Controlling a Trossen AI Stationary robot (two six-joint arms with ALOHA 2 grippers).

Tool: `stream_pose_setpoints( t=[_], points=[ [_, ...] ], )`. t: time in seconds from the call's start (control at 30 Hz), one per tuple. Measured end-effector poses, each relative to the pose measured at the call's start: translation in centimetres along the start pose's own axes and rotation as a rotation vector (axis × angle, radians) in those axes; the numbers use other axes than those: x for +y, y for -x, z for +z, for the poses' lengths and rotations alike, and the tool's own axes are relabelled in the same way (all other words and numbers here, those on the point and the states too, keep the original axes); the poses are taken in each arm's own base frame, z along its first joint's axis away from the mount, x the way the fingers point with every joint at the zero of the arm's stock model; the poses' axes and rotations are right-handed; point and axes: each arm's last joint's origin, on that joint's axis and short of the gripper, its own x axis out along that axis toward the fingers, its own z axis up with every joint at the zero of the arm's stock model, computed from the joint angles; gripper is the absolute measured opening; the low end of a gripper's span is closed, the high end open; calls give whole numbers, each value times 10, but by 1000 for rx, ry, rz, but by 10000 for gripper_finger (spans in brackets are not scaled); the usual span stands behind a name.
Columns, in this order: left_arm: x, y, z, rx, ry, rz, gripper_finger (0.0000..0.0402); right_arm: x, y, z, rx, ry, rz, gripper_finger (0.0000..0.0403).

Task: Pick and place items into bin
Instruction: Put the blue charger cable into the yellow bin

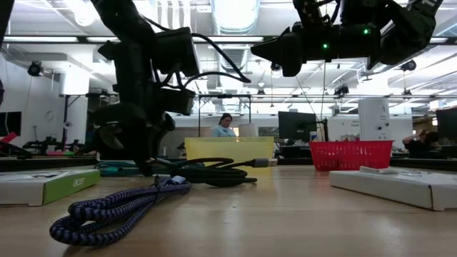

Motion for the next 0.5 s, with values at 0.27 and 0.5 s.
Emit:
stream_pose_setpoints(
  t=[0.27,0.5],
  points=[
    [1,12,1,-48,-73,14,14,0,0,0,0,0,1,68],
    [4,34,3,-133,-109,92,14,0,0,0,0,1,1,72]
  ],
)
